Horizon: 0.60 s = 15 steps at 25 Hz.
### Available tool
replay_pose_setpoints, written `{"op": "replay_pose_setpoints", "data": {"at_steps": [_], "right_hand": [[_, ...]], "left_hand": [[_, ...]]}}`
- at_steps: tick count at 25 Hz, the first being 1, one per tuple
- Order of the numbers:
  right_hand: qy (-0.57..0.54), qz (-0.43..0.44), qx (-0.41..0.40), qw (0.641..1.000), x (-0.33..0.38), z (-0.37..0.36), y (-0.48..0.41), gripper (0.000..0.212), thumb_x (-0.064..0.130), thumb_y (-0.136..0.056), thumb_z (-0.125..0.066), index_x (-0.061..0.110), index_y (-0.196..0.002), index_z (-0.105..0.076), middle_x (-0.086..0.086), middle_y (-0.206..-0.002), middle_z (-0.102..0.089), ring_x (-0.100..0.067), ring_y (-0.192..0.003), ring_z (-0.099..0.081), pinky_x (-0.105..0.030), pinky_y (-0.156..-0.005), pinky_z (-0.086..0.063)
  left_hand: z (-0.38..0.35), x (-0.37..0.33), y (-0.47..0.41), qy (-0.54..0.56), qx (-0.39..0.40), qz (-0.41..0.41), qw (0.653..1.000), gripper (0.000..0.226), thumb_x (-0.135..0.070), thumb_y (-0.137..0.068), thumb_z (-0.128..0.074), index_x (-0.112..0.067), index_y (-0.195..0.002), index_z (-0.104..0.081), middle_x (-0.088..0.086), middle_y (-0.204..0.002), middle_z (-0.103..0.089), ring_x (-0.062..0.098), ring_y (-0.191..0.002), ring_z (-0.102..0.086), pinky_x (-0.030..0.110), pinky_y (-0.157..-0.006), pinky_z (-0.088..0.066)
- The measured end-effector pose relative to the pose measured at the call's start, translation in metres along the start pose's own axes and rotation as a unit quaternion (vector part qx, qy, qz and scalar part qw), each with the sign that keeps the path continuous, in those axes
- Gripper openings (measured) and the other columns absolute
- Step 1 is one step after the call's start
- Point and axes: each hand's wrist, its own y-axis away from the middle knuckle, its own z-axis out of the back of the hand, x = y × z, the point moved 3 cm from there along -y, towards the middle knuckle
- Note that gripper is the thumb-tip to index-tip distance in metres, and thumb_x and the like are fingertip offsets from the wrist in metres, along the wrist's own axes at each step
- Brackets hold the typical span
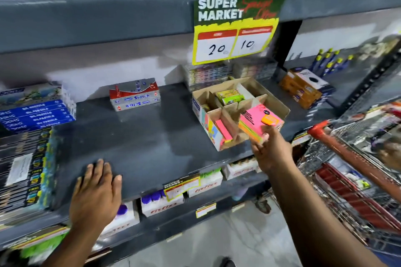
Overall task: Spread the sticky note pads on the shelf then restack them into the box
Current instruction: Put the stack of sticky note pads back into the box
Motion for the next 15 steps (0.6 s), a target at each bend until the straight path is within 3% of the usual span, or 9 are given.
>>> {"op": "replay_pose_setpoints", "data": {"at_steps": [3,7,10,12,15], "right_hand": [[-0.002,-0.023,-0.027,0.999,-0.011,-0.001,-0.012,0.017,0.016,-0.08,-0.071,0.01,-0.088,-0.057,-0.011,-0.079,-0.066,-0.02,-0.061,-0.059,-0.028,-0.056,-0.041],[0.021,-0.034,-0.046,0.998,-0.021,-0.005,-0.019,0.032,0.022,-0.082,-0.072,0.009,-0.107,-0.057,-0.01,-0.081,-0.066,-0.017,-0.057,-0.061,-0.024,-0.05,-0.043],[0.075,-0.038,-0.059,0.995,-0.017,-0.009,-0.019,0.025,0.025,-0.082,-0.074,0.015,-0.094,-0.054,-0.006,-0.092,-0.066,-0.019,-0.08,-0.068,-0.031,-0.071,-0.057],[0.112,-0.042,-0.046,0.992,-0.013,-0.011,-0.019,0.029,0.027,-0.082,-0.076,0.017,-0.092,-0.051,-0.007,-0.097,-0.063,-0.021,-0.088,-0.067,-0.037,-0.083,-0.058],[0.179,-0.046,-0.018,0.983,-0.01,-0.015,-0.022,0.027,0.031,-0.083,-0.075,0.017,-0.096,-0.056,-0.008,-0.099,-0.065,-0.02,-0.09,-0.066,-0.038,-0.083,-0.058]], "left_hand": [[-0.001,-0.001,-0.001,-0.006,0.001,0.003,1.0,0.07,-0.044,-0.09,-0.021,0.007,-0.128,-0.05,0.027,-0.14,-0.046,0.045,-0.129,-0.042,0.061,-0.101,-0.034],[-0.001,-0.002,-0.001,-0.006,-0.006,-0.003,1.0,0.071,-0.045,-0.09,-0.021,0.006,-0.13,-0.048,0.025,-0.142,-0.043,0.043,-0.132,-0.039,0.058,-0.104,-0.031],[-0.003,0.0,-0.002,0.0,-0.021,0.001,1.0,0.073,-0.047,-0.091,-0.018,0.004,-0.134,-0.045,0.022,-0.145,-0.04,0.04,-0.135,-0.036,0.056,-0.108,-0.028],[-0.005,0.001,-0.002,0.002,-0.026,0.004,1.0,0.073,-0.048,-0.09,-0.017,0.003,-0.135,-0.044,0.021,-0.147,-0.039,0.039,-0.136,-0.033,0.055,-0.109,-0.025],[-0.005,-0.001,-0.003,0.007,-0.028,0.018,0.999,0.072,-0.046,-0.089,-0.017,0.002,-0.136,-0.043,0.02,-0.148,-0.037,0.039,-0.138,-0.031,0.055,-0.11,-0.024]]}}
